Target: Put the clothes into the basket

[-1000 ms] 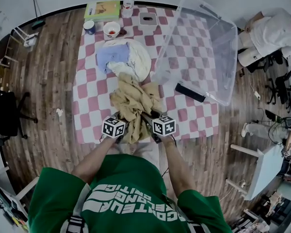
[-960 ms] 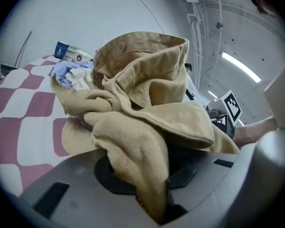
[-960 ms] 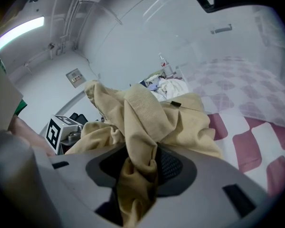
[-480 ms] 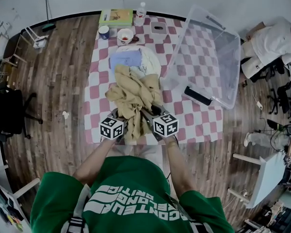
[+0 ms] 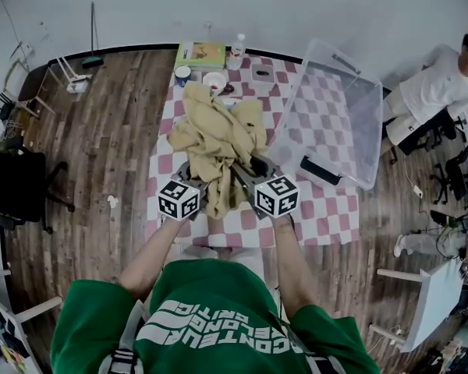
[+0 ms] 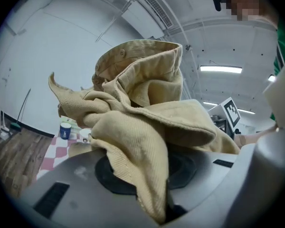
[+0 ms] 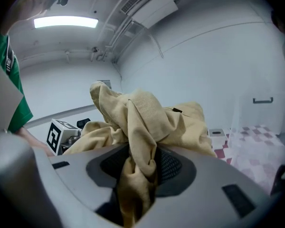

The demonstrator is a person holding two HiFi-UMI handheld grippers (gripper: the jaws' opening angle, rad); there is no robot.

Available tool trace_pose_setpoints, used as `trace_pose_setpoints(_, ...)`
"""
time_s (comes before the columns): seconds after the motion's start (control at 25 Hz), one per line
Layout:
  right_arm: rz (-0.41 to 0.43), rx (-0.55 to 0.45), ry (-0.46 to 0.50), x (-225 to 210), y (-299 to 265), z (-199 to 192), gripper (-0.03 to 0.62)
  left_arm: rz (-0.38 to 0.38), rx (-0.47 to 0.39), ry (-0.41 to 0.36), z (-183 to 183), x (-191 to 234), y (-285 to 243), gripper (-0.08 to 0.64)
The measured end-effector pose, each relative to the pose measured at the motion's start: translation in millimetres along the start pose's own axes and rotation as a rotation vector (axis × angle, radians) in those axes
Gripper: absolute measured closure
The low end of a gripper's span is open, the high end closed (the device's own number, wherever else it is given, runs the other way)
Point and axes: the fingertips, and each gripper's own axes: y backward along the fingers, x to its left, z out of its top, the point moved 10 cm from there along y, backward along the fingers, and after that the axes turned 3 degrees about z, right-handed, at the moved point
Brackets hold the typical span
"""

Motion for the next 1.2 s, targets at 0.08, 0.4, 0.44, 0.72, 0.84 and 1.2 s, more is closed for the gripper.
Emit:
trace_pose_setpoints(0.08,0.002,-0.028,0.026,-1,1,21,0.428,-0.004,-0.024,-0.029,23,0,-2,0.483)
trace_pose_setpoints(0.4,-0.034,-0.149,0.130,-4,21,100,0.428,-0.028,-0.113,-0.151,107,-15,-18,0.482)
trace_pose_setpoints(0.44,-0.040,-0.164,0.137,-4,25,106,0.428,-0.031,-0.120,-0.165,116,-18,-19,0.482)
trace_pose_setpoints(0.72,-0.087,-0.242,0.168,-4,50,138,0.428,-0.069,-0.152,-0.251,156,-38,-29,0.482)
trace_pose_setpoints(0.84,-0.102,-0.257,0.171,-7,60,144,0.428,-0.081,-0.155,-0.264,164,-46,-36,0.482)
trace_pose_setpoints(1.2,-0.186,-0.298,0.174,-41,111,161,0.428,-0.161,-0.157,-0.302,188,-87,-87,0.482)
